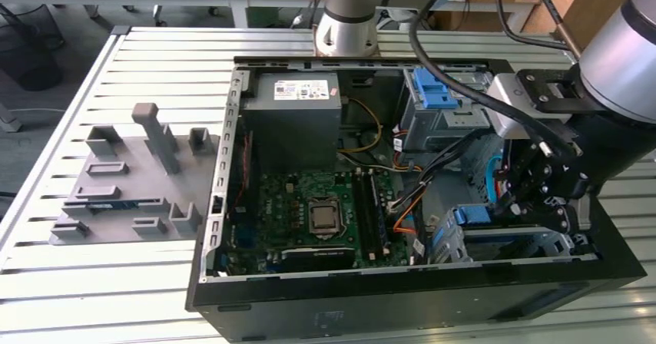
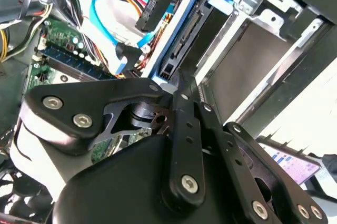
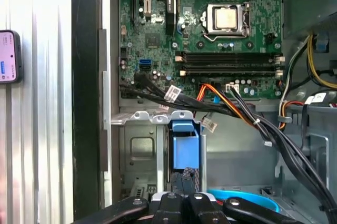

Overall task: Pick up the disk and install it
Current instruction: 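Insert the first disk wire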

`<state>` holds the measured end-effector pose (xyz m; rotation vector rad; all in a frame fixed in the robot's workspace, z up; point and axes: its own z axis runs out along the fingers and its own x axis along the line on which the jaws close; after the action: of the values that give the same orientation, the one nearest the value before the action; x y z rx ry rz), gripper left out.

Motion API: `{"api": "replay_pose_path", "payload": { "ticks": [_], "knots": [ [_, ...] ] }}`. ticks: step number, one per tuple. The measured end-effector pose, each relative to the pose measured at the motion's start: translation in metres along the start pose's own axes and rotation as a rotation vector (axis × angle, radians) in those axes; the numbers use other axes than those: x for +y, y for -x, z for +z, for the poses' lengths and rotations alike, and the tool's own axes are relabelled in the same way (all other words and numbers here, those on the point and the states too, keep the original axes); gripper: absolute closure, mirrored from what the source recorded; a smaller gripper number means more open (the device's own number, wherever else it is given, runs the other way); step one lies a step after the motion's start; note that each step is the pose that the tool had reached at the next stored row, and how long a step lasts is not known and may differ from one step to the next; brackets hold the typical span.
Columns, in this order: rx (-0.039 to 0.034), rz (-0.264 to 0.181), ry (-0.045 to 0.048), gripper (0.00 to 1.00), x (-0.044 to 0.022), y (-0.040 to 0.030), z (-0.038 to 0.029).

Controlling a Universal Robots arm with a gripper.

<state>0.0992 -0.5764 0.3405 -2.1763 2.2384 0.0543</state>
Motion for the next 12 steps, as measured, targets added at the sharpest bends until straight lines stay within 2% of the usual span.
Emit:
{"api": "replay_pose_path", "payload": {
  "ticks": [4,6,12],
  "knots": [
    [-0.0002,0.000,-0.0025,0.89,0.0000,0.0007,-0.0102],
    [-0.0004,0.000,-0.0027,0.89,-0.0015,0.0009,-0.0111],
    [-0.0002,0.000,-0.0027,0.89,-0.0187,0.0045,-0.0113]
  ]
}}
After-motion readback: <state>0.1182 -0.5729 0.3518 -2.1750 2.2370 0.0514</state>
